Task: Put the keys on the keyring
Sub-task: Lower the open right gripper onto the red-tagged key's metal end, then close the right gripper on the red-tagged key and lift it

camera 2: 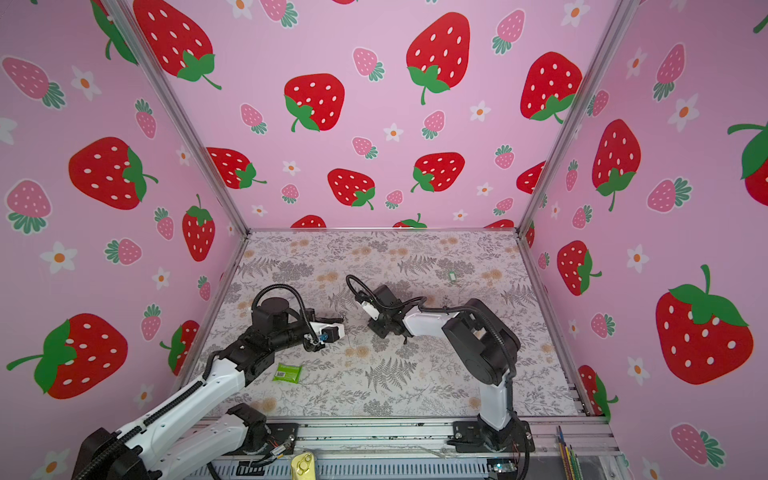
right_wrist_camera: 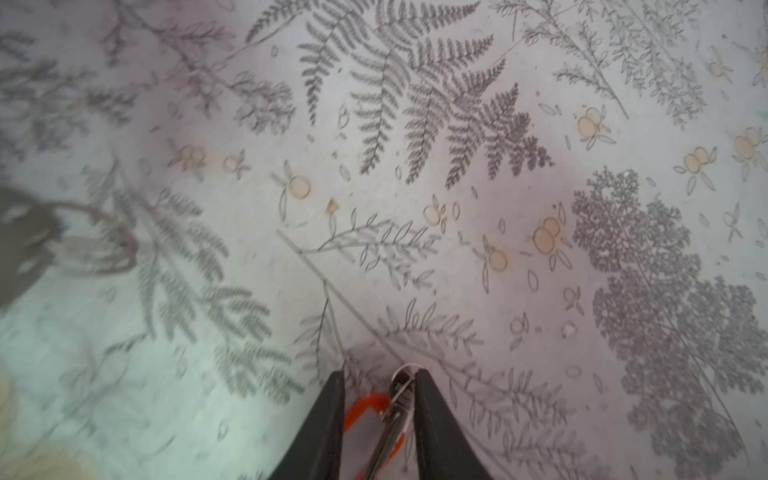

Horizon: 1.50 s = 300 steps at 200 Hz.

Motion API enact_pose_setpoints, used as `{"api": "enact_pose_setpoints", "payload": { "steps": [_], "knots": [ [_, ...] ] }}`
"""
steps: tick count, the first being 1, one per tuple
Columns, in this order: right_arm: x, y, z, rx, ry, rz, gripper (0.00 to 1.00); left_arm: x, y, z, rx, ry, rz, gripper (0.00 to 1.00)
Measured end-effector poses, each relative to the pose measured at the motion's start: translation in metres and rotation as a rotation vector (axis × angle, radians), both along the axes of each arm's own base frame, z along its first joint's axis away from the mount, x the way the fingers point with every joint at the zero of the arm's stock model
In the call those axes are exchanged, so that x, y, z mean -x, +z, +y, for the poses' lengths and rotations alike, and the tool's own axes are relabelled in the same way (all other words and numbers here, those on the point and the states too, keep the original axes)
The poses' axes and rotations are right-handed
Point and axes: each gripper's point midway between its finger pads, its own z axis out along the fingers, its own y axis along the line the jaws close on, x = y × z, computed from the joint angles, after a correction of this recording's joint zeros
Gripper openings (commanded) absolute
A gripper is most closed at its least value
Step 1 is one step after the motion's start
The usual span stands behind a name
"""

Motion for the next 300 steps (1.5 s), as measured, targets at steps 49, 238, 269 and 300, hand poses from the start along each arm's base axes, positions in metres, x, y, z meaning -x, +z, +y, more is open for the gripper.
{"api": "enact_pose_setpoints", "payload": {
  "steps": [49,238,269,300],
  "knots": [
    [-0.007,0.060,0.001,-0.173,-0.012,-0.049,0.41,0.000,0.001,0.001,0.001,0.002,-0.002,0.00],
    [0.005,0.018,-0.013,-0.204,-0.069,0.158,0.22,-0.001,-0.008,-0.001,-0.006,-0.007,0.028,0.00],
    [0.006,0.007,-0.013,-0.190,-0.074,0.175,0.22,-0.001,-0.008,-0.001,-0.006,-0.007,0.028,0.00],
    [0.007,0.001,-0.014,-0.182,-0.085,0.190,0.22,-0.001,-0.009,-0.001,-0.007,-0.007,0.031,0.00]
  ]
}}
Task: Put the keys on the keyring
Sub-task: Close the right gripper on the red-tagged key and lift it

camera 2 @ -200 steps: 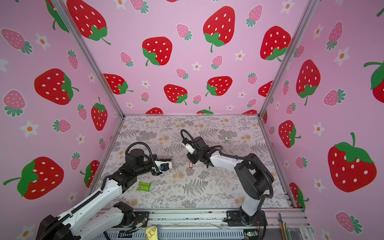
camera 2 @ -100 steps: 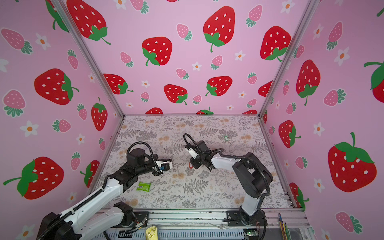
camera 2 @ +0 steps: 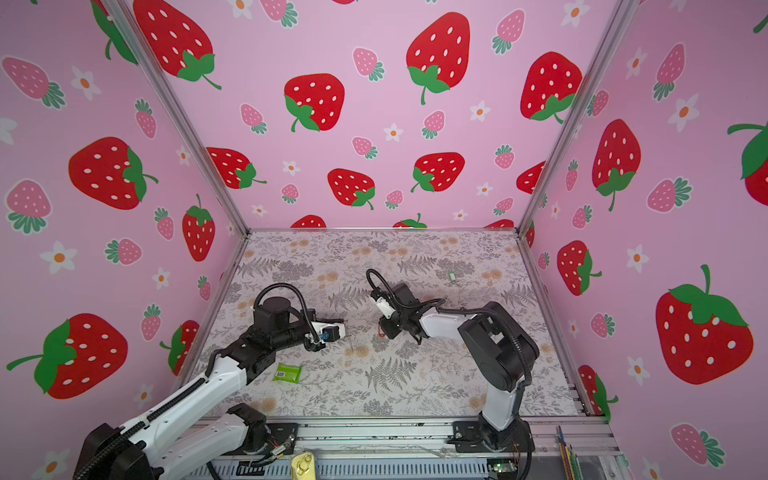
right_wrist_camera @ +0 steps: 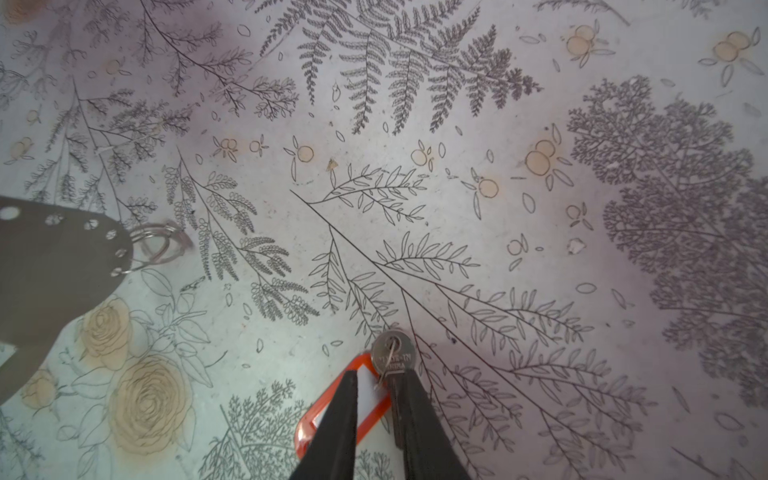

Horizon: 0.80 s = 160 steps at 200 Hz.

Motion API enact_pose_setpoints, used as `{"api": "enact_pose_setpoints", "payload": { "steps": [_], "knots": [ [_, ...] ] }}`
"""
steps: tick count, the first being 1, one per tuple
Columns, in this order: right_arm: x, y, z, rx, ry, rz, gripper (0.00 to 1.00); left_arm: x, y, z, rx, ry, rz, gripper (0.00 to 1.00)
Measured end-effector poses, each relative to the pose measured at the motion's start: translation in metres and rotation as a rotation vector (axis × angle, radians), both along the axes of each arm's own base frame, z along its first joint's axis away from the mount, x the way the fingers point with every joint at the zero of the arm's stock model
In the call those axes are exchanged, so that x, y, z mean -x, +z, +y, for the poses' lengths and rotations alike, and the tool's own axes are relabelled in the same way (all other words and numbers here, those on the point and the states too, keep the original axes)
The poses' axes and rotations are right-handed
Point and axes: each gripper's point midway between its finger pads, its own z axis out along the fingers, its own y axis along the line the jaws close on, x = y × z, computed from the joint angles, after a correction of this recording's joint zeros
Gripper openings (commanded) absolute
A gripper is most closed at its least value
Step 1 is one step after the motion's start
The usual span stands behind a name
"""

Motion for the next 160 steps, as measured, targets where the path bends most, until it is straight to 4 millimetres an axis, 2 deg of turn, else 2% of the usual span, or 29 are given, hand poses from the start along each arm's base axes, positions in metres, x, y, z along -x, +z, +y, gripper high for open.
{"api": "enact_pose_setpoints", "payload": {
  "steps": [67,160],
  "knots": [
    [0.0019,-0.0048,0.0005,0.010,-0.003,0.008,0.18,0.0004,-0.0032,-0.0011,-0.002,-0.007,0.012,0.00],
    [0.0000,-0.0078,0.0000,0.021,-0.010,-0.002,0.02,0.0011,-0.0029,-0.0016,0.003,-0.011,0.016,0.00]
  ]
}}
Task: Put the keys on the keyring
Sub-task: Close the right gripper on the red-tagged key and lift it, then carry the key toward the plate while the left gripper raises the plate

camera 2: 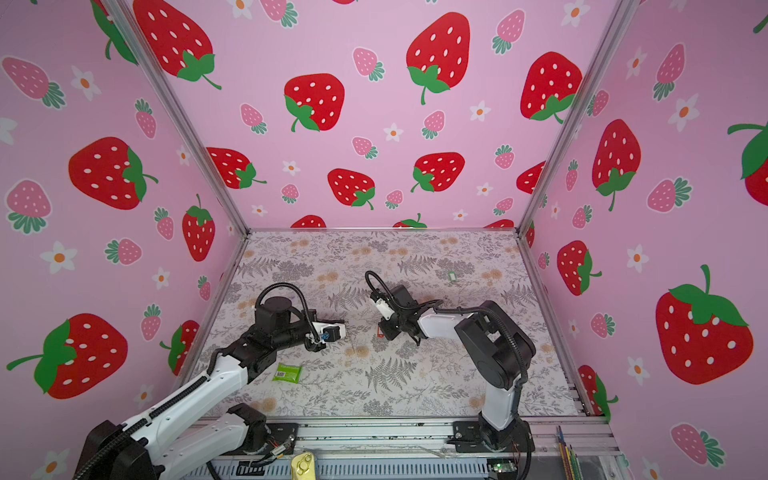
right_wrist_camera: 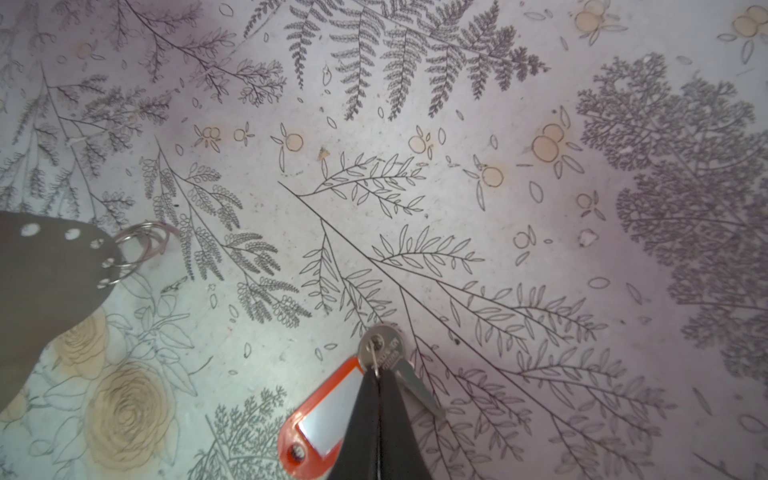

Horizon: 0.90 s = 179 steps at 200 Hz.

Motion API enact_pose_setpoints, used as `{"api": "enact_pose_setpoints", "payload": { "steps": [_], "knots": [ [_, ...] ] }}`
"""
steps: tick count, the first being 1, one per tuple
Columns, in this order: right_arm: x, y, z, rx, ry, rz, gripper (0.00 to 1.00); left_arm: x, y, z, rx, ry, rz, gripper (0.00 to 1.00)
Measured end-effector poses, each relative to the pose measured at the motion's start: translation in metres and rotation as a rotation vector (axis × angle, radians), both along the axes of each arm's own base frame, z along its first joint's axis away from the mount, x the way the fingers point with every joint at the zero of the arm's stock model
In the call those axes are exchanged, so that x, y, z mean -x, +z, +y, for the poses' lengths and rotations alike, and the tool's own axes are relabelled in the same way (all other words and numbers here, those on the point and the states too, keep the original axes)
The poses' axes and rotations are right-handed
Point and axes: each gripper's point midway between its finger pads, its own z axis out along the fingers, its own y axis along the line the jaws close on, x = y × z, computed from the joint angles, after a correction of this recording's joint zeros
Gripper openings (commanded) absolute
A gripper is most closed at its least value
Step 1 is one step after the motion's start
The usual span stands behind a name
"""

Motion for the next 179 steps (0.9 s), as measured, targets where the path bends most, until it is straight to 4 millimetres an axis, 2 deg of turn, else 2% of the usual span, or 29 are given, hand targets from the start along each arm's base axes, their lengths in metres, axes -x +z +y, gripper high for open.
{"api": "enact_pose_setpoints", "payload": {
  "steps": [38,75,112,152,179],
  "knots": [
    [0.002,0.010,-0.003,0.000,0.025,-0.034,0.00,0.001,0.000,-0.001,0.005,-0.004,0.004,0.00],
    [0.008,0.051,-0.004,-0.061,0.089,-0.130,0.00,0.003,0.001,-0.003,0.018,-0.018,0.015,0.00],
    [0.027,0.093,-0.009,-0.133,0.215,-0.278,0.00,0.010,0.000,-0.010,0.042,-0.063,0.056,0.00],
    [0.053,0.110,-0.032,-0.171,0.332,-0.494,0.00,0.021,-0.001,-0.021,0.064,-0.137,0.147,0.00],
    [0.064,0.126,-0.035,-0.210,0.404,-0.629,0.00,0.026,0.004,-0.030,0.081,-0.195,0.206,0.00]
  ]
}}
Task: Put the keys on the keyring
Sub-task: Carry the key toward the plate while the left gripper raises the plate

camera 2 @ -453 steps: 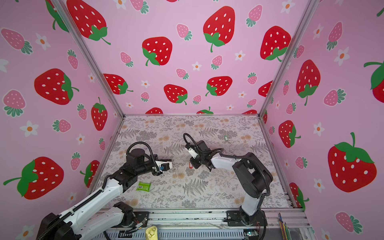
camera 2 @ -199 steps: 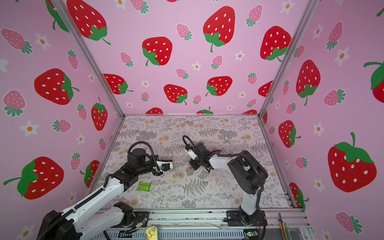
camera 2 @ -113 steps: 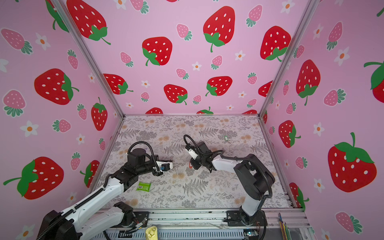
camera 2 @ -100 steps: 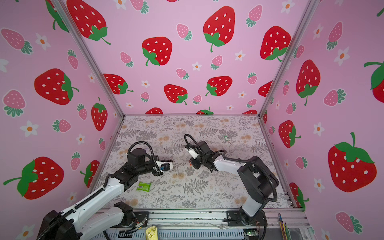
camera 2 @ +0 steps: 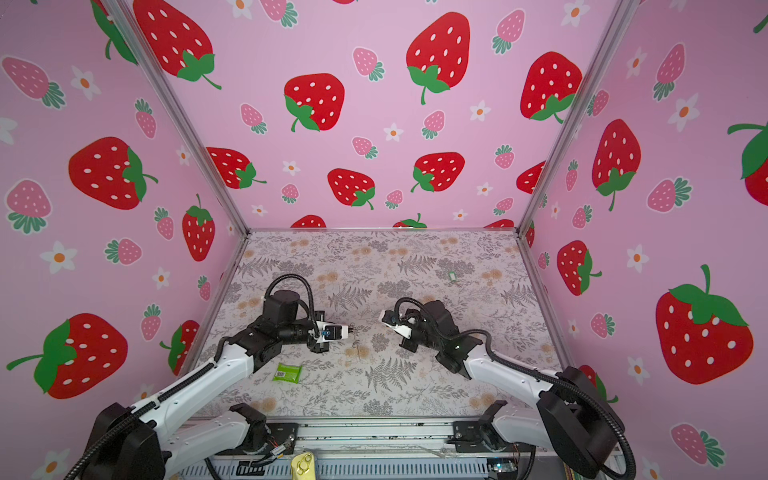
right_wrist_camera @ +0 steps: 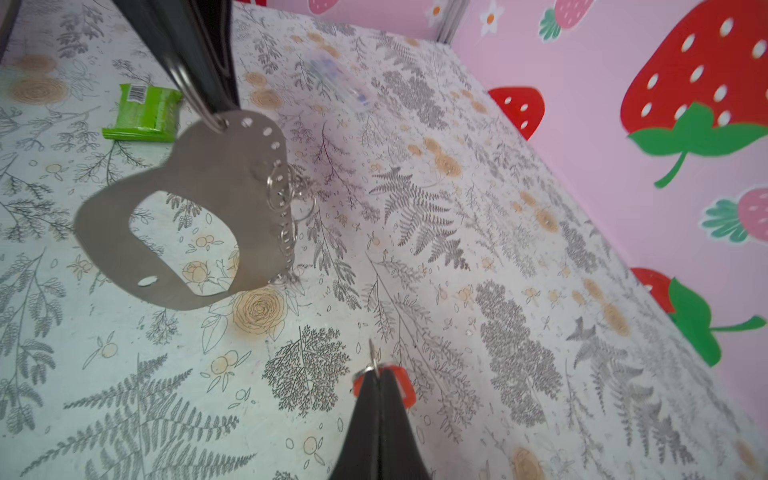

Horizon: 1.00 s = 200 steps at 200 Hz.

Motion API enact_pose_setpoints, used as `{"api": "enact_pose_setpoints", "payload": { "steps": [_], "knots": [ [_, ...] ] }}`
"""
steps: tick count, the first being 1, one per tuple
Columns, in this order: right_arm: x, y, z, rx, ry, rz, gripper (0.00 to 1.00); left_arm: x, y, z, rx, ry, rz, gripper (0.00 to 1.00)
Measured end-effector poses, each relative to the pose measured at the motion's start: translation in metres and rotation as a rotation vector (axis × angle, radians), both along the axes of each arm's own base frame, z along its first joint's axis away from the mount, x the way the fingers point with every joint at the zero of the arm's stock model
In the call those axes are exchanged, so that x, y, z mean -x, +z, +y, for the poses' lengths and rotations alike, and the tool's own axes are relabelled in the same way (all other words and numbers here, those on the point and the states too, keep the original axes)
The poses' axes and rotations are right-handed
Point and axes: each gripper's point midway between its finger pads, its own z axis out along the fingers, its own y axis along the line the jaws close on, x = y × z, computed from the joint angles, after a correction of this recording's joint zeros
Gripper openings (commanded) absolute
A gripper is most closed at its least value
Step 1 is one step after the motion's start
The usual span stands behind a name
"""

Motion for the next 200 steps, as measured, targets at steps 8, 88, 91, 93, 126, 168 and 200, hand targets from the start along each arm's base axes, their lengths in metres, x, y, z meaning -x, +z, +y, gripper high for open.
{"api": "enact_pose_setpoints", "payload": {
  "steps": [8,88,91,93,126,168,200],
  "knots": [
    [0.003,0.006,0.000,-0.017,0.024,-0.045,0.00,0.001,0.002,-0.002,0.006,-0.015,0.015,0.00],
    [0.027,0.035,0.008,-0.087,0.182,-0.277,0.00,0.024,0.003,-0.027,0.025,-0.165,0.220,0.00],
    [0.027,0.036,0.008,-0.087,0.184,-0.281,0.00,0.024,0.002,-0.027,0.024,-0.167,0.224,0.00],
    [0.028,0.036,0.009,-0.088,0.187,-0.285,0.00,0.024,0.002,-0.028,0.023,-0.168,0.226,0.00],
    [0.038,0.042,0.014,-0.088,0.229,-0.346,0.00,0.026,-0.002,-0.034,0.007,-0.185,0.257,0.00],
    [0.045,0.043,0.018,-0.076,0.261,-0.405,0.00,0.024,-0.001,-0.038,-0.004,-0.191,0.280,0.00],
    [0.051,0.041,0.020,-0.065,0.280,-0.436,0.00,0.023,-0.001,-0.041,-0.011,-0.192,0.295,0.00]
  ]
}}
